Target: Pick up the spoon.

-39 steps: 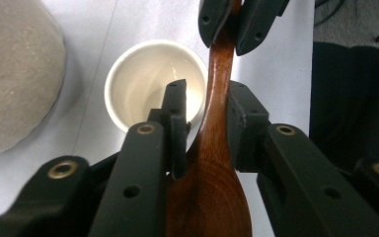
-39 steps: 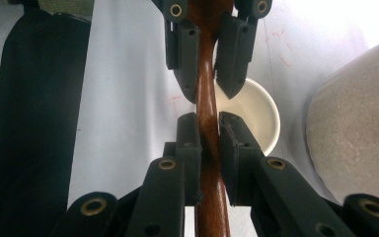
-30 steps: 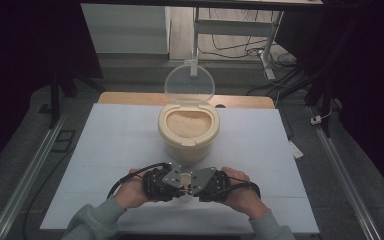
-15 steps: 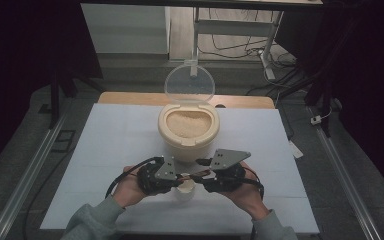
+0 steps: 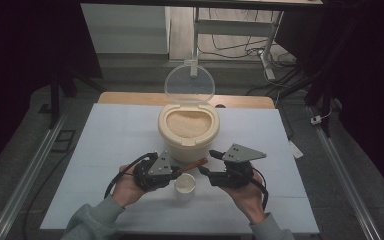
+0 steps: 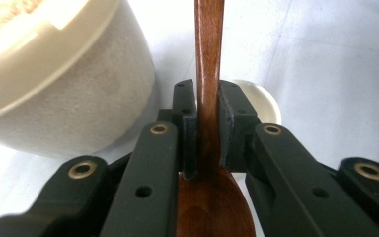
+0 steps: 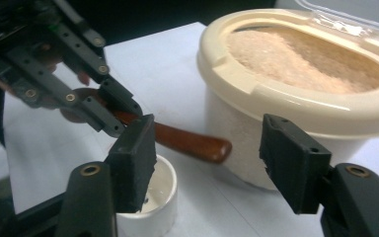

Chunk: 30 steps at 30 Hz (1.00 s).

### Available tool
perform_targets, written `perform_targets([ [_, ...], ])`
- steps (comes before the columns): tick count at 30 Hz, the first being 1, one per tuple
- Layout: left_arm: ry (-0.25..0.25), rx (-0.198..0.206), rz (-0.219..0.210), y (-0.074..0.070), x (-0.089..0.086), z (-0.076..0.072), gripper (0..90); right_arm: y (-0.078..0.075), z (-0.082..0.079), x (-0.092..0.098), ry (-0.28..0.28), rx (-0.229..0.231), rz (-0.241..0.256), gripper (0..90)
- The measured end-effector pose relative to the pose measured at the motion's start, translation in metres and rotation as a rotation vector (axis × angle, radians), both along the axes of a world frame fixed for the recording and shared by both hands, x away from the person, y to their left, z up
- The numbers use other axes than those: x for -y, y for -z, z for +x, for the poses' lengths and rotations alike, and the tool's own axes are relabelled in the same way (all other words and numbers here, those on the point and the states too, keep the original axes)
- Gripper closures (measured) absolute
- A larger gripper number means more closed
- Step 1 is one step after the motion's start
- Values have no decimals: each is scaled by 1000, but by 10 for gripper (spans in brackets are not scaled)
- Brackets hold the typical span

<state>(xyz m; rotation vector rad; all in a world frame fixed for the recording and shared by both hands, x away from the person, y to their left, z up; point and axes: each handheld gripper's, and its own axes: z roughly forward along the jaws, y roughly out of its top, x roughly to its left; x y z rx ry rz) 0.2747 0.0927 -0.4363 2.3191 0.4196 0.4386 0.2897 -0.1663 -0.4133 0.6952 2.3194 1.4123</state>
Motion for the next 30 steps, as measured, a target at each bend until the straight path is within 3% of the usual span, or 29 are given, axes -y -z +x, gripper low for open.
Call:
perform_targets([
  [7, -27, 37, -40, -2, -1, -2, 788, 5, -3, -6, 51, -30, 36, 358],
  [12, -32, 50, -59, -3, -1, -3, 787, 9, -2, -10, 51, -58, 62, 376],
  [20, -20, 53, -54, -2, 3, -6, 787, 14, -3, -16, 48, -79, 89, 429],
  [25, -17, 60, -47, -2, 5, -7, 788, 14, -2, -13, 64, -112, 165, 499],
  [30, -12, 82, -20, -1, 9, -10, 789, 14, -3, -14, 76, -130, 206, 539],
])
